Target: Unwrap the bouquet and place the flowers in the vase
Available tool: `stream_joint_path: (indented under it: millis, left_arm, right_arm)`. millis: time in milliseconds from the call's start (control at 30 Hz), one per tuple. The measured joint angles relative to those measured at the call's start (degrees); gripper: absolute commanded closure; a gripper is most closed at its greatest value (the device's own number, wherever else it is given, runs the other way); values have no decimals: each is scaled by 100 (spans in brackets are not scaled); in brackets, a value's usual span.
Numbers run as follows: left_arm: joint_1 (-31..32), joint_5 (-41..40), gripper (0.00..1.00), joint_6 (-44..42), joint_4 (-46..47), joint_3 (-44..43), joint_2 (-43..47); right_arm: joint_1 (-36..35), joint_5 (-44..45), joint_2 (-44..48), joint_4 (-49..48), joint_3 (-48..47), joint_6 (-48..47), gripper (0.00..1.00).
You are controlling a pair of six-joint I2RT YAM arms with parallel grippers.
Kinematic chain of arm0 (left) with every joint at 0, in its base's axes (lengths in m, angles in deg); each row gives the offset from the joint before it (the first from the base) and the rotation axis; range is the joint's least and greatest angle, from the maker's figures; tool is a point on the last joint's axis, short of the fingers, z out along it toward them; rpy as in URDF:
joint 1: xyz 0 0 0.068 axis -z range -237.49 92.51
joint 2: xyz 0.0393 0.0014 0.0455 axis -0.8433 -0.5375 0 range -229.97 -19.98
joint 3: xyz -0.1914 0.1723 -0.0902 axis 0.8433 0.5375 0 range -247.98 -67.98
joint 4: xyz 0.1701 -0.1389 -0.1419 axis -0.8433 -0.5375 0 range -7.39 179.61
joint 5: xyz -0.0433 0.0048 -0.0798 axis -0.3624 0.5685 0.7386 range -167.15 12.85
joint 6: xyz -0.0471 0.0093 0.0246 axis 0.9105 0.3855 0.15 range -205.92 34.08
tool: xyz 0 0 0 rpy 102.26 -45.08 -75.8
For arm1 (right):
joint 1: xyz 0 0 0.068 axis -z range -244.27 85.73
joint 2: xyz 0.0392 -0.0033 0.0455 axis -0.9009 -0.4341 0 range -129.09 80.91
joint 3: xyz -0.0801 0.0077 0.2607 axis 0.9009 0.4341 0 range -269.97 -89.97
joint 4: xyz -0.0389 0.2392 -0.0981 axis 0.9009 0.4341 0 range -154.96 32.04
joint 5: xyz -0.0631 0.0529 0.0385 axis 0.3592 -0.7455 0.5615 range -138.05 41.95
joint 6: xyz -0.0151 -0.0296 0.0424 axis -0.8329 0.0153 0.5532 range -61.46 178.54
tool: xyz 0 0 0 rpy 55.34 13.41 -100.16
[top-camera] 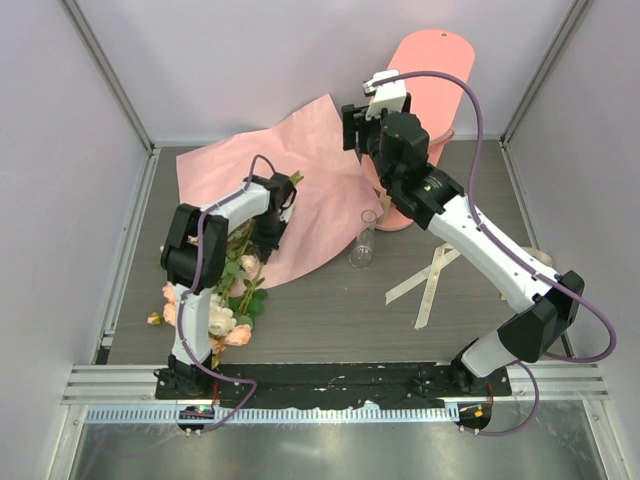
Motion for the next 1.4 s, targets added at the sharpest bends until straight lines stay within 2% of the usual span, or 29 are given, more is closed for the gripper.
stream_joint_path:
  millis: [167, 400, 667, 833, 933, 1000, 1100, 1267, 1400]
  left_arm:
    - [7, -101, 100, -2, 48, 15, 140]
    - [-22, -35, 100, 20, 122, -2, 837]
    - [-142, 284, 100, 168, 68, -179, 1239]
    - [-474, 748, 100, 350, 70, -192, 1989]
    - [-664, 1056, 100, 439, 68, -192, 2500]
    - [-774, 1252, 100, 494, 74, -162, 2785]
    - [-885, 1582, 100, 540, 94, -11, 3147]
    - [-1117, 2218, 100, 654, 155, 413, 3613]
    - [-1259, 2651, 100, 656, 157, 509, 3709]
  right_arm:
    - [0, 2, 0, -28, 55, -39, 23]
    - [0, -7, 55, 105, 17, -11, 23]
    - [0, -251, 850, 221, 601, -162, 24]
    - [4, -931, 1373, 72, 1187, -221, 22]
    - [-101, -1561, 1528, -256, 1729, -595, 13]
    - [-348, -1875, 1488, -531, 2085, -1152, 10]
    - [-1005, -2378, 1307, -802, 2610, -2616, 5]
    - [-1996, -2927, 640, -1283, 3333, -5060, 8]
    - [-2218, -2983, 59, -1405, 3499, -6653, 12]
